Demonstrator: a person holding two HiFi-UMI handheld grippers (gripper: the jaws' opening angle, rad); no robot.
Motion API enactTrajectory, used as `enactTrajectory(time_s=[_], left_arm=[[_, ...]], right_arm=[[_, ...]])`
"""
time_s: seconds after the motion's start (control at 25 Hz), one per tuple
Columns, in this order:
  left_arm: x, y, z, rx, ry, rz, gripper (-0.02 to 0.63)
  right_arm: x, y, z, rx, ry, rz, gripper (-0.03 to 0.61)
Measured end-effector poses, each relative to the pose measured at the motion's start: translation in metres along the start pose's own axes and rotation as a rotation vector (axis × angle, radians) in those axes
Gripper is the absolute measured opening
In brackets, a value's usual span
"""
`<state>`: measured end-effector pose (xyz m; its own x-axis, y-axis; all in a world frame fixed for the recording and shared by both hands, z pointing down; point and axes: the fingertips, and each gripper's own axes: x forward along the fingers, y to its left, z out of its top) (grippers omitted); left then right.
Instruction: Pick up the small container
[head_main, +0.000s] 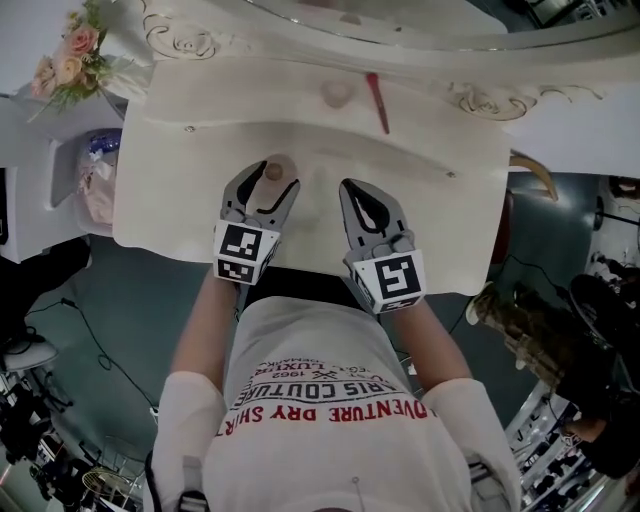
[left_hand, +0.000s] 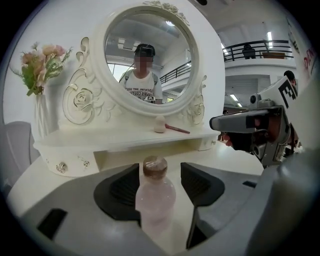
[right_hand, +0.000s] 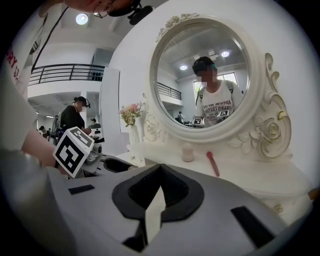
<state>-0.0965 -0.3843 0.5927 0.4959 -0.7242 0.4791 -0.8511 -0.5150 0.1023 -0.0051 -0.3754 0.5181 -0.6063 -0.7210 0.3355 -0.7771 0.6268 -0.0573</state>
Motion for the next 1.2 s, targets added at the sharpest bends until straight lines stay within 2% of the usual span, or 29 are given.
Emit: enactTrajectory(time_s=[0.2, 0.36, 0.44, 0.6, 0.72, 1.2], left_arm=[[0.013, 0.006, 0.003, 0.035, -0.006, -0.014, 0.241], [0.019, 0.008, 0.002, 0.061, -0.012, -0.017, 0.211], [0.020, 0.009, 0.002, 0.068, -0.027, -0.004, 0.179], [0.018, 0.008, 0.004, 0.110, -0.071, 0.001, 0.167], [0.017, 0.007, 0.005, 0.100, -0.094, -0.013, 0.145], [0.012, -0.014, 0.006, 0.156, -0.068, -0.100, 0.140]], right_arm=[[0.009, -0.009, -0.005, 0.001, 0.007, -0.004, -0.002], [0.013, -0.016, -0.008, 0.013, 0.008, -0.014, -0.002], [0.013, -0.019, -0.009, 0.016, 0.005, -0.019, -0.002], [0.014, -0.025, -0.014, 0.027, 0.008, -0.030, -0.002], [0.013, -0.027, -0.016, 0.033, 0.015, -0.035, -0.002], [0.005, -0.022, -0.008, 0.009, 0.017, -0.052, -0.002]])
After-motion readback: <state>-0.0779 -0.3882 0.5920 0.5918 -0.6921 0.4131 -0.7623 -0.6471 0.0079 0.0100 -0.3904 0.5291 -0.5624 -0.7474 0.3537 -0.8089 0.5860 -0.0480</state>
